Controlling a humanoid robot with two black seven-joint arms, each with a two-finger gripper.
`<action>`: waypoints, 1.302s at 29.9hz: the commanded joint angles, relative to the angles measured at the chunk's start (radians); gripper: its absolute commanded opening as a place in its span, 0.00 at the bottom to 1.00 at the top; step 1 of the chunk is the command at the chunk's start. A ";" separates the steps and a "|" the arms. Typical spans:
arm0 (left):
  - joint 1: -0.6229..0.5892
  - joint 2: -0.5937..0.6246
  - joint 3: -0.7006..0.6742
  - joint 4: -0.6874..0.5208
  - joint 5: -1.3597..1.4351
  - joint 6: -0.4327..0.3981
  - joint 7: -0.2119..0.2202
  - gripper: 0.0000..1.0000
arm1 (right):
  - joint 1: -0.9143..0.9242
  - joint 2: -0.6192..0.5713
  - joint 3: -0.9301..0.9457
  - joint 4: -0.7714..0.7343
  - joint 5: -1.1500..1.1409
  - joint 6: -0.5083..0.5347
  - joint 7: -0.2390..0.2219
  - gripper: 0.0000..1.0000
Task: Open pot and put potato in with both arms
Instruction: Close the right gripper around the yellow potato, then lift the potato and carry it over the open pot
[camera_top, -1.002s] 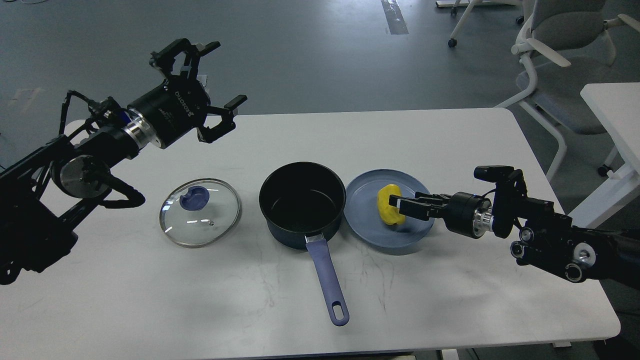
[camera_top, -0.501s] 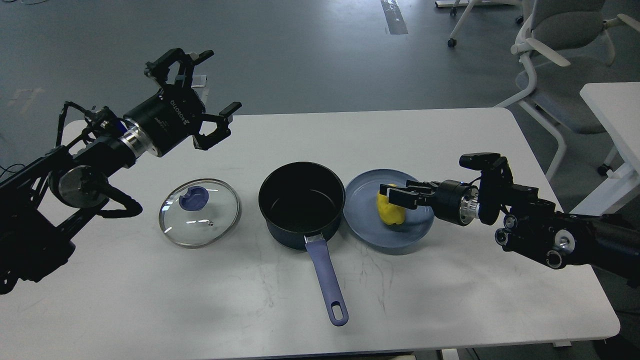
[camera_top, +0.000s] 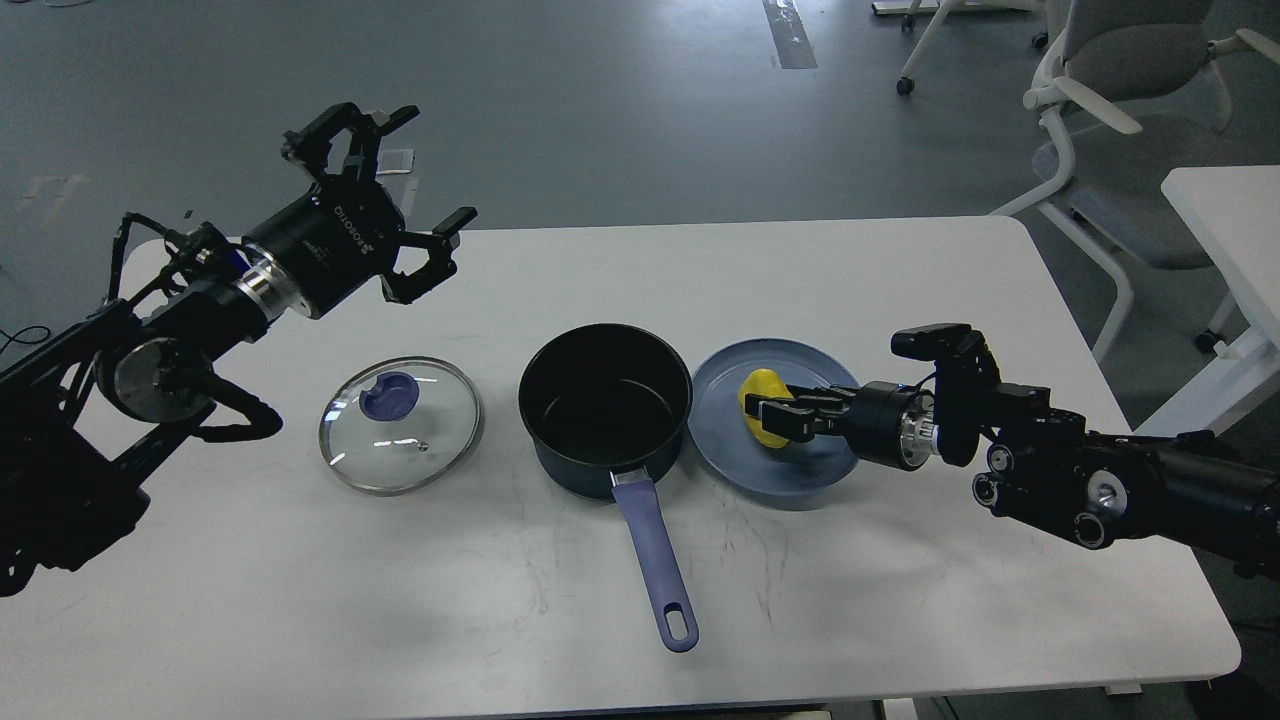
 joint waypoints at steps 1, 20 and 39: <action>0.000 0.000 0.000 0.000 0.000 0.000 0.000 0.99 | 0.001 0.014 -0.001 -0.019 0.000 -0.001 0.001 0.48; 0.000 0.003 0.000 0.000 0.001 0.000 0.000 0.99 | 0.013 0.023 0.007 -0.011 0.005 -0.010 0.018 0.43; -0.003 0.001 -0.002 -0.001 0.002 0.008 0.002 0.99 | 0.214 -0.063 0.049 0.170 0.018 -0.058 0.021 0.43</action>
